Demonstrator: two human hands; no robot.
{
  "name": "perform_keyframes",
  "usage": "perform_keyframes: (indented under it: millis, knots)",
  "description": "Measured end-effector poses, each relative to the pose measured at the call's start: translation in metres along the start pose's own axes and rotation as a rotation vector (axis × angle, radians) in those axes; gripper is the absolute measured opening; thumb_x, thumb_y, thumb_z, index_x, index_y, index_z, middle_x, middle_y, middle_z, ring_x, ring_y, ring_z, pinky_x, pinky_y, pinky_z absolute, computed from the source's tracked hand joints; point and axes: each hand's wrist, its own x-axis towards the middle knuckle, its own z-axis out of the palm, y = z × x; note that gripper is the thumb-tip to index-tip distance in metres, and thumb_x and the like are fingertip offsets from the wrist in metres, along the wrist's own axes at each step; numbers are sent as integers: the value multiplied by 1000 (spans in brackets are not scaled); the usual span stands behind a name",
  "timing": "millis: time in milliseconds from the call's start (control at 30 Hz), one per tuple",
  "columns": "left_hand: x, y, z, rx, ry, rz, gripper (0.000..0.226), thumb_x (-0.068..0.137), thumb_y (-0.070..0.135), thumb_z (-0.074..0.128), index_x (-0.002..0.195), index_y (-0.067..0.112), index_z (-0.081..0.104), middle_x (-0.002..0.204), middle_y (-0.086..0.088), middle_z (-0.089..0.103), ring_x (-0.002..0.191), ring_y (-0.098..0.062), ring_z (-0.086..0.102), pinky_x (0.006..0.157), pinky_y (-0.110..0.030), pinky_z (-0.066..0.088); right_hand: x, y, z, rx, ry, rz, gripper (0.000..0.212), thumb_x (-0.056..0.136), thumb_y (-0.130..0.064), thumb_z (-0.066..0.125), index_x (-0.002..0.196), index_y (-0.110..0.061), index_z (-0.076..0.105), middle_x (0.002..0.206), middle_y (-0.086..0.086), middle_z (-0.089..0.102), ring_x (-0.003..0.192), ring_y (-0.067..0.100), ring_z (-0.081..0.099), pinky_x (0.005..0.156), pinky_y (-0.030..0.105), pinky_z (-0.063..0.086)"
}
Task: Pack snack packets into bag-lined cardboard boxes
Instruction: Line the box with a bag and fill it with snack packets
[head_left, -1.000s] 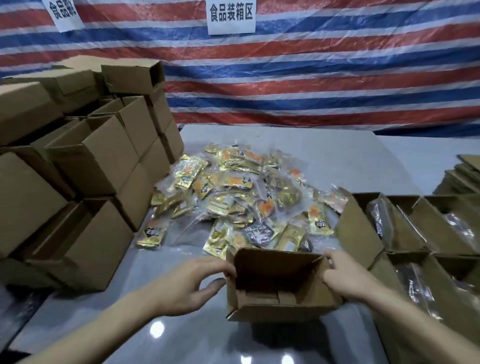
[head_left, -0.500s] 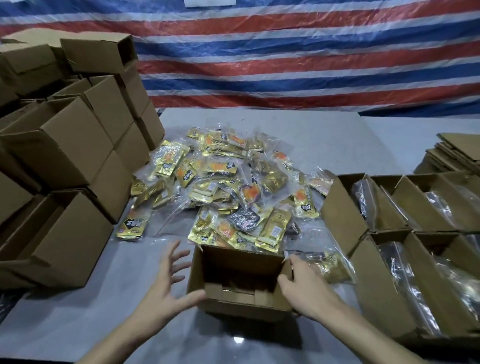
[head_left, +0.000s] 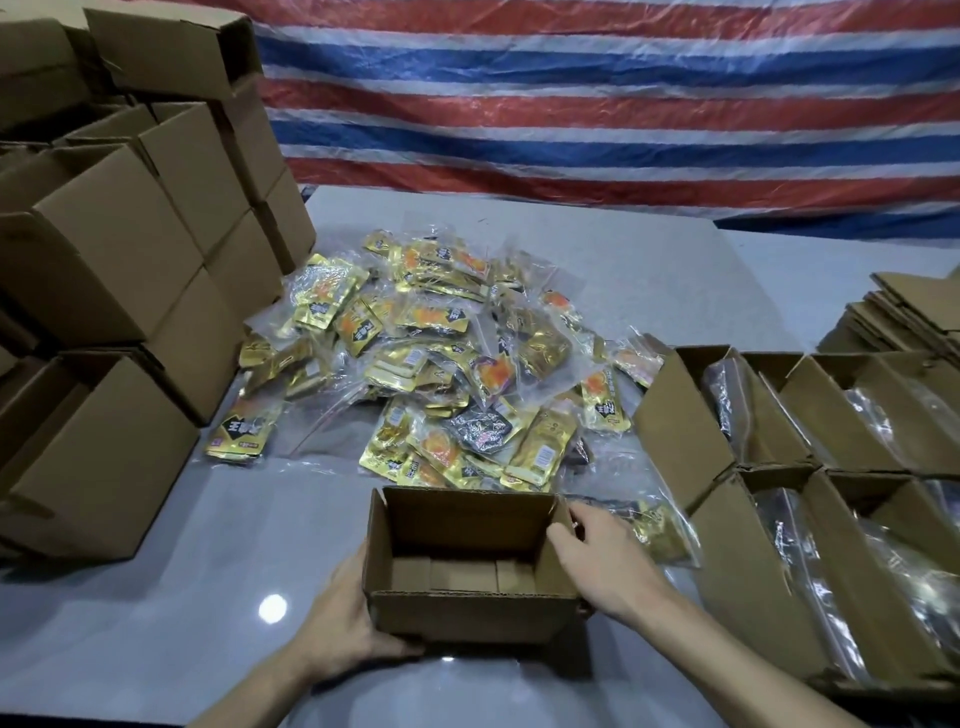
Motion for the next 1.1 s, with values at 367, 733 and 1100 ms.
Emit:
perform_keyframes:
  millis: [367,733,1100]
  knots:
    - [-2,10,9,90,110,37,75,48,77,84,111,48,56,109,31,59,104,0,57,86,-36,51,76,25,-35,-19,277,120,21,98,-22,56,117,-14,60,116,6,63,96,17,58,78,28,44]
    - [-2,8,8,203,92,46,73,51,83,76,112,49,52,113,42,45,103,2,49,91,-23,38,116,59,-29,-253,83,399,76,88,-19,67,147,-3,21,141,22,47,120,40,54,97,47,44]
    - [-2,3,13,252,76,24,84,55,90,65,123,42,57,115,33,48,111,-1,49,99,-25,36,108,59,-45,-216,135,386,18,82,-10,65,67,-9,54,68,7,56,64,23,55,61,30,43]
